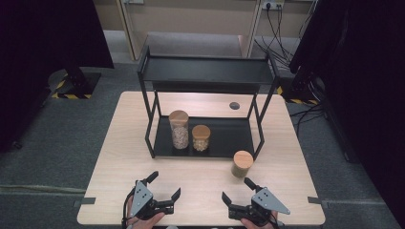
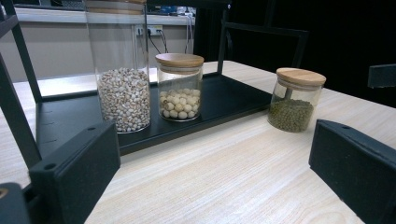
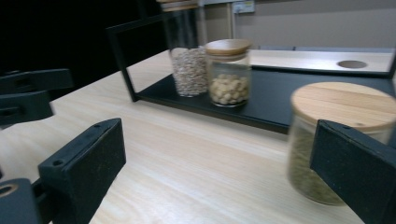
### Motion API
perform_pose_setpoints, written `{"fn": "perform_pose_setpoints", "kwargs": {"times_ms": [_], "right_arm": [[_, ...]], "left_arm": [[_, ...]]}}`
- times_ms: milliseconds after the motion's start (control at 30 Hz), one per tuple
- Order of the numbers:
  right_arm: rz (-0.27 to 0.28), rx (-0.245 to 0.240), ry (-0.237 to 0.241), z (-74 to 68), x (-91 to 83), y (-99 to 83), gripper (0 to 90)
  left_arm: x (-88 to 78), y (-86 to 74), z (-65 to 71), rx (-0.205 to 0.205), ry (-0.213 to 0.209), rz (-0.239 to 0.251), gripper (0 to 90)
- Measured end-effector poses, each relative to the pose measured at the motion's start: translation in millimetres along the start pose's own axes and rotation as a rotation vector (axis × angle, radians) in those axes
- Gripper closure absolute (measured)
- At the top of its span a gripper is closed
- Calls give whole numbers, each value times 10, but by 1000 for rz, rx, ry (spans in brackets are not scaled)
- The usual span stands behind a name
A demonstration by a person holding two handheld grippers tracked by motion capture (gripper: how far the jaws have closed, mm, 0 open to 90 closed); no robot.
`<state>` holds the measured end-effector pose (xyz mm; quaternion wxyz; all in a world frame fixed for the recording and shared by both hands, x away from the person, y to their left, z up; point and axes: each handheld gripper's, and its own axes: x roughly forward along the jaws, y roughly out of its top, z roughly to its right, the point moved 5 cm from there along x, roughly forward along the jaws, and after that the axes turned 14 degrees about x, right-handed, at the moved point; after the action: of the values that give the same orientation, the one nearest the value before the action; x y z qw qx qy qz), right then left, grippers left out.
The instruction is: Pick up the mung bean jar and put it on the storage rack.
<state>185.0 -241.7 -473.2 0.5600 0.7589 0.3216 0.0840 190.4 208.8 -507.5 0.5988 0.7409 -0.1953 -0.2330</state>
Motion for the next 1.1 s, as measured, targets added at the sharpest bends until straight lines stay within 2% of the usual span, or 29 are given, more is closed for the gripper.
{"fn": "perform_pose_setpoints", "kwargs": {"times_ms": [133, 533, 900, 1100], "right_arm": [[16, -2, -44, 61, 6, 19, 39], [31, -32, -132, 208, 147, 42, 39], [24, -38, -171, 291, 358, 83, 43], [15, -43, -184, 302, 411, 82, 49]], "left_arm": [[1, 0, 1, 0, -1, 0, 15], [10, -7, 1, -3, -4, -3, 15], [13, -9, 4, -1, -4, -5, 15], [16, -12, 4, 0, -6, -6, 15]]}}
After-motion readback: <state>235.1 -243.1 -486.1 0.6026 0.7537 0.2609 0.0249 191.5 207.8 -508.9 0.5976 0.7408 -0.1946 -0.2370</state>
